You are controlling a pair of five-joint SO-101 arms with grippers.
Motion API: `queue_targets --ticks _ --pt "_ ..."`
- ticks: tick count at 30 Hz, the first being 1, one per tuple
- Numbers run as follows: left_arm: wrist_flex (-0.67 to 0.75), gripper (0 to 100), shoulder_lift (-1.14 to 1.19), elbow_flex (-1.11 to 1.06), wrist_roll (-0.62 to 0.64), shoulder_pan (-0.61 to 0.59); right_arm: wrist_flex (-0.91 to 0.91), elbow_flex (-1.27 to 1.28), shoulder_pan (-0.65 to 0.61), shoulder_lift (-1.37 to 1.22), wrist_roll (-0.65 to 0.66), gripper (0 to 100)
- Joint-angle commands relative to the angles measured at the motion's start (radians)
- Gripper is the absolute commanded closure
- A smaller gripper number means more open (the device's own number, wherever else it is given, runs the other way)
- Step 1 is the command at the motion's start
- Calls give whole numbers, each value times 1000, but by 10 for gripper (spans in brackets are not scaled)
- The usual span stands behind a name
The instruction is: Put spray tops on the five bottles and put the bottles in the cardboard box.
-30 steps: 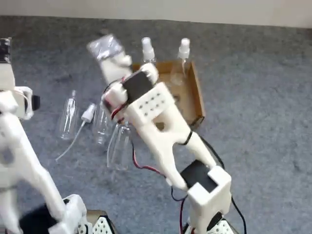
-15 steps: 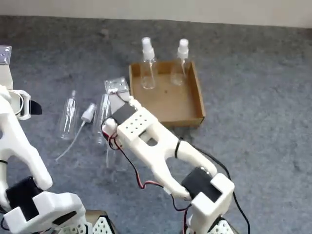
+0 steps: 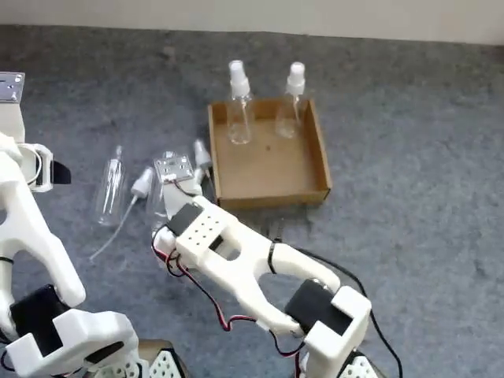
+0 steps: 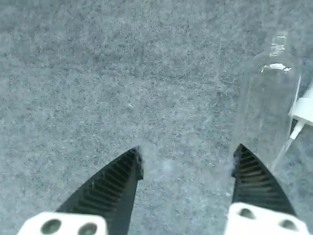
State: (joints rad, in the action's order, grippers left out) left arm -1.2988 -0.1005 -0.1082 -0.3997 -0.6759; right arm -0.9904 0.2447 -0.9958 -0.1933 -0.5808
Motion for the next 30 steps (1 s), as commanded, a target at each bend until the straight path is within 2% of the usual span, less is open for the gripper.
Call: queue_targets --ticks 1,5,6,10,15,18,20,22,26,30 --pt "-5 741 -4 51 -8 24 31 -2 -5 33 -8 794" --pt "-6 741 -4 51 -8 28 24 -8 -2 39 14 972" --pt "-6 741 -4 51 -8 28 13 -8 7 41 52 997" --pt "-6 741 -7 51 -9 28 -90 -73 67 59 245 995" --pt "-9 741 -13 53 -9 61 -334 -211 143 202 353 995" --pt "-101 741 -15 68 -9 136 -489 -271 177 311 473 995" --pt "-218 741 -28 96 -11 216 -604 -297 225 386 585 992" --pt "-301 741 -65 102 -11 308 -700 -305 314 463 695 991" --pt "-319 742 -154 62 -6 503 -763 -303 596 624 802 991" --pt "-146 776 -137 -76 -5 634 -760 -226 935 685 1010 991"
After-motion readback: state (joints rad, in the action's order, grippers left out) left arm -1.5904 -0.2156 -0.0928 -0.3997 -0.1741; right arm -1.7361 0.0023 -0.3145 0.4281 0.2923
